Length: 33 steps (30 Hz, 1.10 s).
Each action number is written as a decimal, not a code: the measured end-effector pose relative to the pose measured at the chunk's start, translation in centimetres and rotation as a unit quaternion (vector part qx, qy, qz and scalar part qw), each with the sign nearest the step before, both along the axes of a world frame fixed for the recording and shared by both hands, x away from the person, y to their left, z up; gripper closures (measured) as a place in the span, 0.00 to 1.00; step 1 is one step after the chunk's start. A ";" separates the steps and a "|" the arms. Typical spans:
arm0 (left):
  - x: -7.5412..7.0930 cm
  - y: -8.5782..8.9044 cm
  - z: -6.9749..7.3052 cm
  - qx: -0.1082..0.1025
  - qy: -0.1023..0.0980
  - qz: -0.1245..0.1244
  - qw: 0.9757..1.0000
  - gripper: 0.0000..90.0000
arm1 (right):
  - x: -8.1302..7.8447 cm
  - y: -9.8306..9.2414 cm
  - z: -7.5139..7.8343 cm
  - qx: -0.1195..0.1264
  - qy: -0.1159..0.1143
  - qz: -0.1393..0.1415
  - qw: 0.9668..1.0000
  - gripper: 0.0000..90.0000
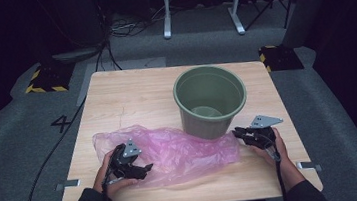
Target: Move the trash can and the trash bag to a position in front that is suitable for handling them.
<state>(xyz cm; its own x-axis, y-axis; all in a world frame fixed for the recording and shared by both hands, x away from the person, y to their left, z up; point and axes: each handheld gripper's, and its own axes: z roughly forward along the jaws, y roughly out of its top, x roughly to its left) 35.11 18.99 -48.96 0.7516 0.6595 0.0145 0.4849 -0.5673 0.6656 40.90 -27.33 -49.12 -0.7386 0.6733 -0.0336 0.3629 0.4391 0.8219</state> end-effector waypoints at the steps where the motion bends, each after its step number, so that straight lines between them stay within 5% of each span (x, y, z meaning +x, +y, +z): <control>1: 0.0 -0.1 -0.1 0.007 0.002 -0.004 1.000 0.26 | 0.0 0.0 0.0 0.000 0.000 0.000 1.000 0.78; 4: 0.0 -0.4 -0.3 0.007 0.002 0.001 1.000 0.31 | 0.0 -0.3 0.0 0.004 0.009 -0.003 1.000 0.58; 8: -0.3 -0.5 -0.2 0.007 -0.007 -0.001 1.000 0.33 | -0.5 -1.1 0.2 0.011 0.010 -0.002 1.000 0.48; 14: -1.4 -1.1 1.5 -0.018 -0.037 -0.023 0.999 0.23 | -0.8 -1.9 0.2 0.013 0.014 -0.010 1.000 0.48; 20: -3.0 -3.3 3.4 -0.049 -0.051 -0.070 0.995 0.18 | -0.7 -1.9 0.1 0.013 0.015 -0.019 1.000 0.47; 26: -3.7 -6.7 3.6 -0.060 -0.039 -0.130 0.989 0.17 | -0.6 -1.8 0.1 0.017 0.018 -0.018 1.000 0.44; 30: -3.1 -8.3 2.6 -0.043 -0.018 -0.142 0.989 0.17 | -0.5 -1.7 0.0 0.018 0.020 -0.015 1.000 0.43; 33: -2.9 -9.7 1.6 -0.026 -0.003 -0.162 0.986 0.18 | -0.5 -1.6 0.1 0.021 0.021 -0.014 0.999 0.42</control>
